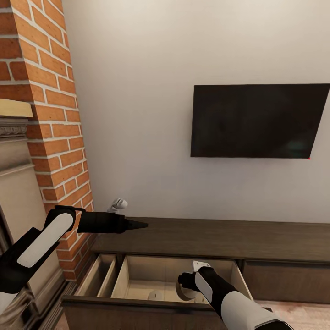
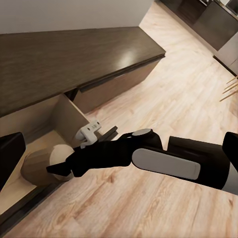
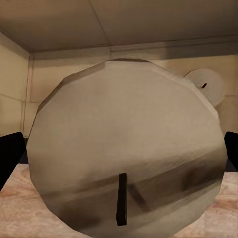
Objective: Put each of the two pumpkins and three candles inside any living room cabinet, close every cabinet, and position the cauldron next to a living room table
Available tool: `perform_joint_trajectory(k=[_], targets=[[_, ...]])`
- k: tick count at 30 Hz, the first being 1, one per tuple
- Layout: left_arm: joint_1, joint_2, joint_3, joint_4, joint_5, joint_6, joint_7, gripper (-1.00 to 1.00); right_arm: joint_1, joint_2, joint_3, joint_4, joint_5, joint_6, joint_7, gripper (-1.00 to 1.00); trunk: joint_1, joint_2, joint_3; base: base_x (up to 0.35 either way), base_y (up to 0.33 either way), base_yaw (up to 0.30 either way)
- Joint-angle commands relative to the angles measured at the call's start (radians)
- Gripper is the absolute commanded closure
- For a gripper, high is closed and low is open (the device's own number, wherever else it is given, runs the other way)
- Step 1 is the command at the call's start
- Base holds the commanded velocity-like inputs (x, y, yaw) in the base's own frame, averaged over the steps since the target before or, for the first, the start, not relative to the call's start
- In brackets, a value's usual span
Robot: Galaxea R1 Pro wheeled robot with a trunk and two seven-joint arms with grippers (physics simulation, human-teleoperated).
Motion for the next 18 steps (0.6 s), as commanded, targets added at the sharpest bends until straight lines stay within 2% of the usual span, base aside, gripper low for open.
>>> perform_joint_trajectory(k=[1,10,18], targets=[[-0.001,0.001,-0.001,0.000,-0.009,0.000,-0.010,-1.00,0.000,0.000,0.008,-0.002,-0.012,0.004,-0.009,1.00,0.000,-0.001,-0.001,0.000,0.000,0.000],[-0.001,0.002,-0.001,0.000,-0.009,0.000,-0.010,-1.00,0.000,0.000,0.008,-0.002,-0.012,0.004,-0.009,1.00,0.000,-0.001,-0.001,0.102,0.010,0.000],[-0.001,0.000,-0.001,0.000,-0.009,0.000,-0.010,-1.00,0.000,0.000,0.009,-0.001,-0.013,0.005,-0.009,1.00,0.000,-0.001,-0.001,0.182,0.001,0.000]])
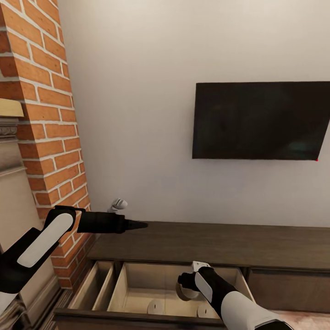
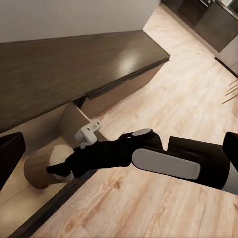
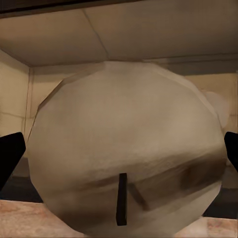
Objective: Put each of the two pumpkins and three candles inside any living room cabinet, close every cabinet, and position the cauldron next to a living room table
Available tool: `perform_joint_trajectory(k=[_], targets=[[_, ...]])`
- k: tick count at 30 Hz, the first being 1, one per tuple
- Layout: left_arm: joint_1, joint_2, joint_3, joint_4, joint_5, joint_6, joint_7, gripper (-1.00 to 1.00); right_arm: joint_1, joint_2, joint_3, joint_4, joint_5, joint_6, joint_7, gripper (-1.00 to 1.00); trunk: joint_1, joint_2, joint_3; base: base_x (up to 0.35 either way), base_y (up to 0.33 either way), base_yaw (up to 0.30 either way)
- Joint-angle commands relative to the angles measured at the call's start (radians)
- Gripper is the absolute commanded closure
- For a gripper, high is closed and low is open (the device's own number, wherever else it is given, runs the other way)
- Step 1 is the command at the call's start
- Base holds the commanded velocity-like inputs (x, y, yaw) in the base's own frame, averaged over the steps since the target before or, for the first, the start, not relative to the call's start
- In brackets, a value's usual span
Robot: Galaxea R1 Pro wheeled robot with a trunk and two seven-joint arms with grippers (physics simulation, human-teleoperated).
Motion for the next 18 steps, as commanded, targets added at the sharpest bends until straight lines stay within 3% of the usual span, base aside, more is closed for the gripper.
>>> perform_joint_trajectory(k=[1,8,18], targets=[[-0.001,0.001,-0.001,0.000,-0.009,0.000,-0.010,-1.00,0.000,0.000,0.008,-0.002,-0.012,0.004,-0.009,1.00,0.000,-0.001,-0.001,0.074,0.000,0.000],[-0.001,-0.001,-0.001,0.000,-0.010,0.000,-0.010,-1.00,0.000,0.001,0.008,-0.002,-0.011,0.005,-0.009,1.00,0.000,-0.001,-0.001,0.167,0.000,0.000],[-0.001,-0.003,-0.001,0.000,-0.011,0.000,-0.009,-1.00,0.000,0.001,0.008,-0.002,-0.011,0.006,-0.009,1.00,0.000,-0.001,-0.001,0.027,0.000,0.000]])
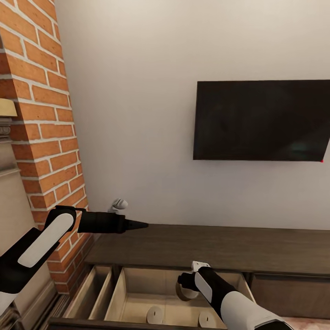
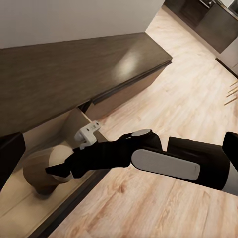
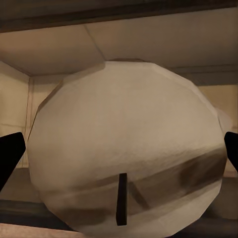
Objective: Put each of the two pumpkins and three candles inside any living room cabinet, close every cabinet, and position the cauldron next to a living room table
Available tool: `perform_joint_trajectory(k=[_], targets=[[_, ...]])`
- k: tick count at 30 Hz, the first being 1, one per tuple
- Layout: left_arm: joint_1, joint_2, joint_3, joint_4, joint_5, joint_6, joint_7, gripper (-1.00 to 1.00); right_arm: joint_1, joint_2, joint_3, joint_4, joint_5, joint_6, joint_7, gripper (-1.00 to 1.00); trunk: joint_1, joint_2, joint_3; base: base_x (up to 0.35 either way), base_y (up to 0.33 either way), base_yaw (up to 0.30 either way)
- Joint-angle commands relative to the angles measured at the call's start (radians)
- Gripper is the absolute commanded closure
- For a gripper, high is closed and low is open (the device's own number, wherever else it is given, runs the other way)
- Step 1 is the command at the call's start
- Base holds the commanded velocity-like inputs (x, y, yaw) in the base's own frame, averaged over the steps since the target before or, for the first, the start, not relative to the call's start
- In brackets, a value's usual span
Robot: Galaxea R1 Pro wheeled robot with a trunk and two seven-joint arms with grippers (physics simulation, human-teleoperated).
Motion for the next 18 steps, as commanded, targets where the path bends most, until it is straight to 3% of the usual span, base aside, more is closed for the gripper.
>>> perform_joint_trajectory(k=[1,14,18], targets=[[-0.001,0.001,-0.001,0.000,-0.009,0.000,-0.010,-1.00,0.000,0.000,0.008,-0.002,-0.012,0.004,-0.009,1.00,0.000,-0.001,-0.001,0.003,0.000,0.000],[-0.001,0.004,-0.001,0.001,-0.010,0.000,-0.010,-1.00,0.000,0.000,0.008,-0.003,-0.011,0.012,-0.011,1.00,0.046,-0.085,-0.039,0.000,0.000,0.000],[-0.001,0.005,-0.001,0.001,-0.011,0.000,-0.010,-1.00,-0.003,0.000,0.012,-0.013,-0.011,0.075,-0.018,1.00,0.061,-0.113,-0.051,0.000,0.000,0.000]])
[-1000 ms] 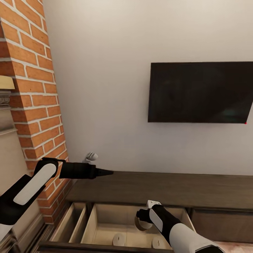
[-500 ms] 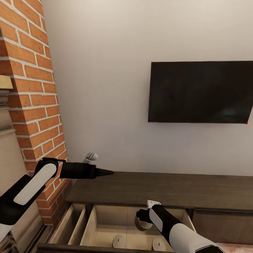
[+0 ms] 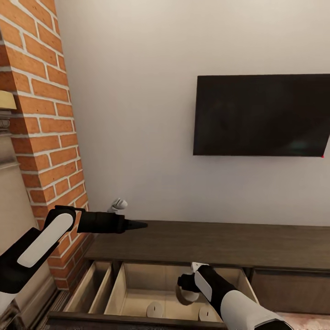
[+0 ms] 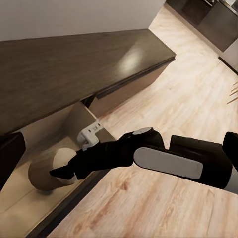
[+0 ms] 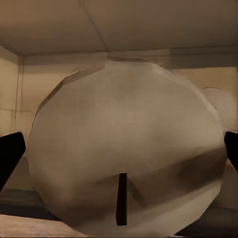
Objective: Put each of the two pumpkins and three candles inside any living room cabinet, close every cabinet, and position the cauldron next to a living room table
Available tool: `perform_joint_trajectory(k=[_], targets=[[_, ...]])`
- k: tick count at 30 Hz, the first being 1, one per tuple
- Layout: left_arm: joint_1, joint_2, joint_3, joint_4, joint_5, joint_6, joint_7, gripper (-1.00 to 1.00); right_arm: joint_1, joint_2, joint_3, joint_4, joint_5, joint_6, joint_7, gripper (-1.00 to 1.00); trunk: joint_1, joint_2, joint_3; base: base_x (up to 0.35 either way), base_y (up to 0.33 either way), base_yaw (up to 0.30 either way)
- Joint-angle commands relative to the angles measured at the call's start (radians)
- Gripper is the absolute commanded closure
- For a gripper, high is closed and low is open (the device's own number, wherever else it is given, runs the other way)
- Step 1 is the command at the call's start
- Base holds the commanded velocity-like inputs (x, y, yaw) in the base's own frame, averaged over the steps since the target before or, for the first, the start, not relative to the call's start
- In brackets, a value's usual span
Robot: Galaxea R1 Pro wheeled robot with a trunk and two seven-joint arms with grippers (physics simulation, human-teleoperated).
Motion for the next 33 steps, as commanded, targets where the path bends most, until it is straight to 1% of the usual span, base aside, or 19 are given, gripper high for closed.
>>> perform_joint_trajectory(k=[1,2,4,6,7,10,16,20,30,31,33], targets=[[-0.001,0.000,-0.001,0.000,-0.009,0.000,-0.010,-1.00,-0.003,0.000,0.008,-0.010,-0.010,0.034,-0.012,1.00,0.004,-0.008,-0.004,0.000,0.000,0.000],[-0.001,0.000,-0.001,0.000,-0.009,0.000,-0.009,-1.00,-0.007,0.000,0.009,-0.015,-0.010,0.047,-0.014,1.00,0.008,-0.015,-0.007,0.000,0.000,0.000],[-0.001,0.000,-0.001,0.000,-0.009,0.000,-0.008,-1.00,-0.051,0.001,0.009,-0.028,-0.014,0.106,-0.040,1.00,0.015,-0.029,-0.014,0.000,0.000,0.000],[-0.001,0.000,-0.001,0.000,-0.009,0.000,-0.008,-1.00,-0.079,0.001,0.008,-0.032,-0.019,0.143,-0.064,1.00,0.023,-0.043,-0.020,0.000,0.000,0.000],[-0.001,0.000,-0.001,0.000,-0.009,0.000,-0.008,-1.00,-0.107,0.000,0.007,-0.035,-0.022,0.181,-0.086,1.00,0.027,-0.050,-0.023,0.000,0.000,0.000],[-0.001,0.000,-0.001,0.000,-0.009,0.000,-0.008,-1.00,-0.166,-0.001,0.003,-0.037,-0.027,0.243,-0.114,1.00,0.038,-0.071,-0.033,0.000,0.000,0.000],[-0.001,-0.003,-0.001,0.000,-0.009,0.000,-0.007,-1.00,-0.206,-0.001,0.001,-0.030,-0.028,0.286,-0.129,1.00,0.061,-0.113,-0.051,0.000,0.000,0.000],[-0.001,-0.004,-0.001,-0.001,-0.009,0.000,-0.006,-1.00,-0.212,-0.001,0.001,-0.027,-0.028,0.298,-0.130,1.00,0.077,-0.141,-0.064,0.000,0.000,0.000],[-0.001,-0.005,-0.002,-0.001,-0.009,0.000,-0.006,-1.00,-0.216,0.002,0.001,-0.031,-0.028,0.302,-0.132,1.00,0.115,-0.211,-0.095,0.000,0.000,0.000],[-0.001,-0.005,-0.002,-0.001,-0.009,0.000,-0.006,-1.00,-0.221,0.003,0.001,-0.033,-0.028,0.303,-0.131,1.00,0.119,-0.218,-0.098,0.000,0.000,0.000],[-0.001,-0.005,-0.002,-0.001,-0.009,0.000,-0.005,-1.00,-0.261,0.004,-0.002,-0.030,-0.042,0.303,-0.129,1.00,0.126,-0.232,-0.105,0.000,0.000,0.000]])
